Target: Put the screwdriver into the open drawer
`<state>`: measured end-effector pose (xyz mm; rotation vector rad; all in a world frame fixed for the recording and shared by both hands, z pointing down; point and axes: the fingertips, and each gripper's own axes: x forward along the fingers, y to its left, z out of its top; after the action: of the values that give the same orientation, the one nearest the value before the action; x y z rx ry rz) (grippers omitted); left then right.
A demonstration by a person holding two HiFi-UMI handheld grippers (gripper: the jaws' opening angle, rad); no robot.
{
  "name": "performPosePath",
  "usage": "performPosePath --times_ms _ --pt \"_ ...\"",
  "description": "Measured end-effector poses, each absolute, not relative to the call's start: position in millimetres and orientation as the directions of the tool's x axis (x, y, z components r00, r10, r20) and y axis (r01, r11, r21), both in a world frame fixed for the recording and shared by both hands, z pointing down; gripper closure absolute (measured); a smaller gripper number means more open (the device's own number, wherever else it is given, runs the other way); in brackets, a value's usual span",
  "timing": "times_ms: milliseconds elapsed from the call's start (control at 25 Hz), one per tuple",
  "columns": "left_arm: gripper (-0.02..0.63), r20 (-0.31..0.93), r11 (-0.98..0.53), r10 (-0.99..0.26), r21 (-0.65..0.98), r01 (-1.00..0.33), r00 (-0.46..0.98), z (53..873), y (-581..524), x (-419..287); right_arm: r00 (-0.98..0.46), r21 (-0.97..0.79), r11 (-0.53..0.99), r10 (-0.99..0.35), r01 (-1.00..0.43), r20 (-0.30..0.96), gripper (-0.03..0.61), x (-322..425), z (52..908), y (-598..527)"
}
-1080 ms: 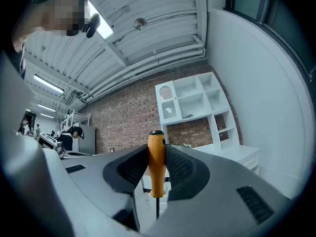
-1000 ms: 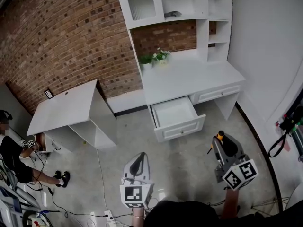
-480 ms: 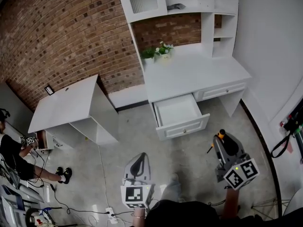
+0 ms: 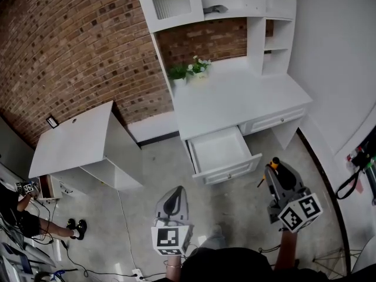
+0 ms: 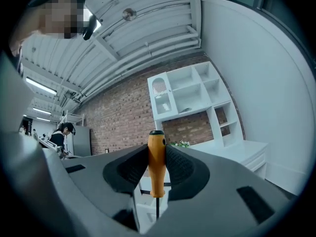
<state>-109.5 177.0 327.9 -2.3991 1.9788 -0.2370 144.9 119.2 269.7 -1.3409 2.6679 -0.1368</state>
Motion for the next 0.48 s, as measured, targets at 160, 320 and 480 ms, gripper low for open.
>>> performPosePath --times_ms 160,320,480 --pt "0.604 0.101 -0.200 -0.977 -0.107 -0.974 0.189 328.7 141.4 -123.5 -0.579 -0.148 0.586 -0.810 -0.797 -0.090 0.463 132.6 270.5 85.5" --pt "0.604 0.090 -0.219 -0.974 -0.098 -0.971 0.210 327.0 105.1 -131.3 -0.575 -0.139 0.583 -0.813 -0.801 -0.095 0.463 121.5 268.6 55.9" --pt "0.604 0.089 -0.250 -0.966 -0.097 -0.963 0.242 326.2 75.4 -130.0 -0.564 -0.137 0.572 -0.820 -0.809 -0.094 0.463 117.7 267.7 33.2"
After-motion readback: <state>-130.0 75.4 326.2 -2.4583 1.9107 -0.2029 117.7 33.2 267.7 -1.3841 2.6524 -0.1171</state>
